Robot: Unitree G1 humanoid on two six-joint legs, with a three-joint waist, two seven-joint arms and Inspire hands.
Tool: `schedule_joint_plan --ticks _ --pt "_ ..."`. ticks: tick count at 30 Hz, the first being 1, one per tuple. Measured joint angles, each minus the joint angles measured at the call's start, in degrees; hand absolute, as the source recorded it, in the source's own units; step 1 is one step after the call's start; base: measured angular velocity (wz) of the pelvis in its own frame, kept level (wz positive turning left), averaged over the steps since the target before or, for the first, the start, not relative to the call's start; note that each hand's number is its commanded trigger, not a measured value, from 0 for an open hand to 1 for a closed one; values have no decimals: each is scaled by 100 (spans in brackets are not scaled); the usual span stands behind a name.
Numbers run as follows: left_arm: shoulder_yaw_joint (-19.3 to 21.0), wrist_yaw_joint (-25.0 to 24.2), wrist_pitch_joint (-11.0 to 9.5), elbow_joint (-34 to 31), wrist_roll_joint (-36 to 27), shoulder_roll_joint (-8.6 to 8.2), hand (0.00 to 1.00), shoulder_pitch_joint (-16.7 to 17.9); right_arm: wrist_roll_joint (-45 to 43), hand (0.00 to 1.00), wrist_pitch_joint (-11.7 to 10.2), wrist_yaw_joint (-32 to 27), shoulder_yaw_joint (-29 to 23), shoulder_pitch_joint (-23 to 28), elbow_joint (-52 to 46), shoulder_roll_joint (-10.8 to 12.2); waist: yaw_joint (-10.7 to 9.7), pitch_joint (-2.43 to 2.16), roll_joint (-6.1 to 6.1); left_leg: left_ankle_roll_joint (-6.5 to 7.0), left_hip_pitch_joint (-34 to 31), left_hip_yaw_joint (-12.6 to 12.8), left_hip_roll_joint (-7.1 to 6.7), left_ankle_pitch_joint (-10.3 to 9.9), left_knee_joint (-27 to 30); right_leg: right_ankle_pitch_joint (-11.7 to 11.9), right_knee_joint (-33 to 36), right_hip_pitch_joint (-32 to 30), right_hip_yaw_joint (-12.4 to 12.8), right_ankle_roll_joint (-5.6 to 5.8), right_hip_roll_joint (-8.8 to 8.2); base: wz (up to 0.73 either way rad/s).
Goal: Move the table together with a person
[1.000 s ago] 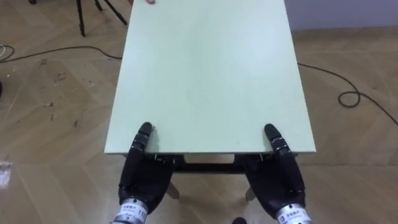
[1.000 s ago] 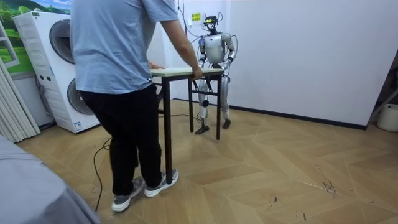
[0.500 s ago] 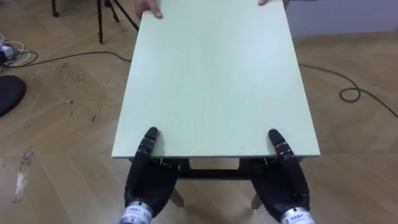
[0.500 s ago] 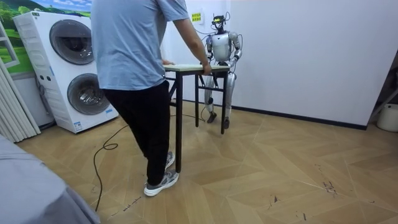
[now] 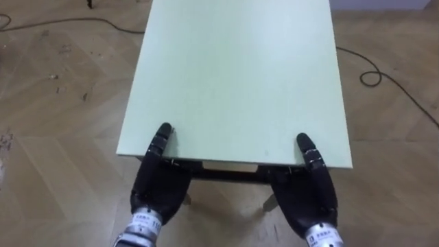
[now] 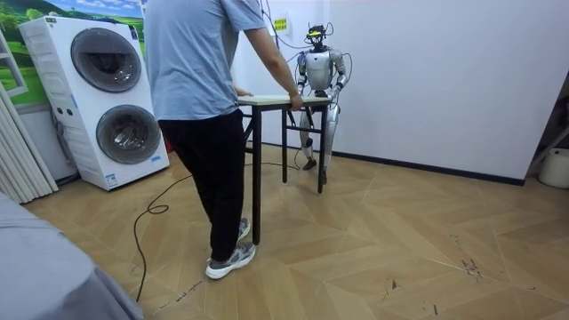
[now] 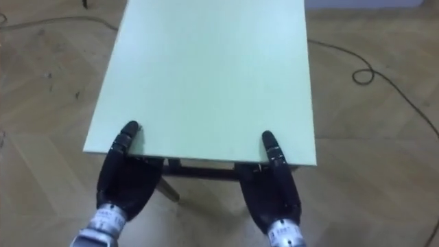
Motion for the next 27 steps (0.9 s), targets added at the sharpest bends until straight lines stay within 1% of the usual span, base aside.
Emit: schedule_joint_plan --ticks 1,2,3,4,5,6,7,8,9,10,11,12,13,14,15,16,17,18,19,20,21,22,23,24,25,26,27 --pt "40 0 1 10 80 4 100 11 -3 100 21 3 -1 -25 75 56 21 2 6 -47 -20 -24 118 116 -71 92 -81 -90 8 -113 164 -7" --pt "49 0 -1 23 97 2 100 21 -2 100 30 3 -5 -18 94 65 47 3 7 -72 -10 -24 177 160 -101 145 -108 -110 12 -157 232 -28" --pt "31 0 3 75 99 11 100 57 18 100 71 3 -3 39 132 62 227 5 18 -157 76 -20 317 256 -187 269 -203 -93 21 -270 383 -48" --pt "11 0 -2 108 100 28 100 121 19 100 97 3 10 69 205 77 341 16 37 -243 177 -31 400 385 -316 401 -317 -45 29 -359 524 -47" --pt "1 0 -12 116 100 24 100 205 12 100 103 6 26 92 264 83 357 33 72 -311 286 -68 464 566 -513 523 -462 41 2 -443 653 -25" --pt "-9 0 -3 116 100 23 100 228 12 100 98 15 27 115 267 78 388 37 88 -361 324 -112 480 667 -635 582 -512 44 2 -485 705 -12" --pt "-34 0 -5 115 101 16 100 246 13 100 52 29 52 144 265 61 486 35 108 -522 377 -189 520 915 -890 717 -618 1 -8 -600 804 -18" --pt "-63 0 -48 115 92 26 100 249 22 100 -15 31 108 142 256 51 554 33 120 -855 412 -307 550 1180 -1160 878 -761 -51 -31 -722 894 -24" --pt "-66 0 -61 112 92 19 100 249 20 100 -48 31 116 144 246 61 593 31 115 -1016 406 -437 567 1280 -1189 943 -801 -100 -23 -785 902 -37" --pt "-55 0 -97 112 86 -4 100 292 13 100 -72 29 145 137 247 41 679 34 114 -979 390 -678 594 1041 -710 1015 -796 -157 -106 -864 912 -38" --pt "-54 -3 -116 109 58 -2 100 322 18 100 -83 29 169 141 248 13 725 30 130 -908 394 -756 615 760 -300 1042 -794 -162 -184 -898 911 -45" --pt "-84 -13 -146 107 14 -11 100 361 24 100 -138 29 218 139 247 -24 786 15 197 -951 435 -853 680 224 573 1096 -793 -179 -378 -971 929 -17" --pt "-106 -13 -154 107 -35 -54 100 378 -1 100 -192 29 219 129 244 -7 785 19 306 -991 529 -990 709 -104 1266 1137 -790 -198 -532 -1039 987 0" --pt "-121 -13 -144 107 -46 -100 100 394 -44 100 -256 29 212 128 234 -5 758 23 425 -1020 695 -1086 778 -309 1789 1157 -761 -218 -602 -1103 1074 15" --pt "-125 -12 -139 107 -56 -124 100 399 -57 100 -277 29 212 122 235 -12 745 24 463 -1025 817 -1090 830 -378 1947 1152 -722 -238 -607 -1137 1113 6" --pt "-135 -12 -139 105 -63 -143 100 410 -63 100 -310 29 223 106 231 -25 750 19 525 -1033 1067 -1094 908 -401 2207 1129 -626 -293 -630 -1194 1180 0" --pt "-134 -11 -139 104 -65 -191 100 402 -70 100 -368 29 250 72 229 -38 750 28 598 -1044 1345 -1132 967 -399 2380 1124 -553 -344 -690 -1236 1231 8" --pt "-135 -11 -139 104 -62 -220 100 401 -74 100 -399 29 267 65 226 -40 726 7 640 -1084 1484 -1193 968 -375 2414 1129 -526 -392 -726 -1252 1257 26" --pt "-136 -11 -139 99 -31 -281 100 369 -77 100 -464 30 284 33 196 -45 650 -1 731 -1135 1784 -1358 942 -348 2355 1140 -447 -499 -811 -1275 1307 32" --pt "-125 -11 -139 98 -23 -287 100 322 -70 100 -536 30 319 -18 184 -47 585 0 773 -1278 2080 -1421 929 -493 2022 1137 -322 -653 -903 -1294 1316 32" --pt "-115 -11 -139 97 -24 -281 100 303 -69 100 -560 30 332 -36 182 -51 560 0 766 -1369 2165 -1427 872 -655 1775 1137 -247 -723 -933 -1295 1303 21" --pt "-99 1 -140 97 -43 -257 100 312 -66 100 -613 30 356 -33 176 -64 556 -4 721 -1375 2292 -1471 762 -732 1341 1200 -246 -772 -953 -1309 1246 16" --pt "-97 3 -140 96 -59 -253 100 332 -56 100 -674 30 433 -9 140 -92 505 -7 714 -1376 2449 -1542 631 -729 870 1358 -389 -766 -993 -1339 1215 17" --pt "-98 3 -147 85 -58 -261 100 331 -53 100 -691 30 451 1 115 -91 477 -7 719 -1385 2526 -1549 593 -738 601 1445 -497 -766 -1025 -1363 1215 19" --pt "-96 3 -174 17 -57 -277 100 323 -53 100 -731 30 493 -6 47 -86 466 -6 751 -1423 2658 -1635 563 -859 270 1608 -741 -800 -1197 -1403 1223 7" --pt "-100 -5 -221 -47 -53 -302 100 318 -53 100 -743 32 492 -59 5 -81 461 1 850 -1392 2692 -1858 563 -998 245 1647 -874 -835 -1361 -1431 1302 5" --pt "-106 -5 -232 -47 -54 -309 100 291 -51 100 -751 32 488 -92 6 -82 449 10 909 -1376 2721 -1941 557 -1089 185 1659 -867 -873 -1418 -1448 1336 15"
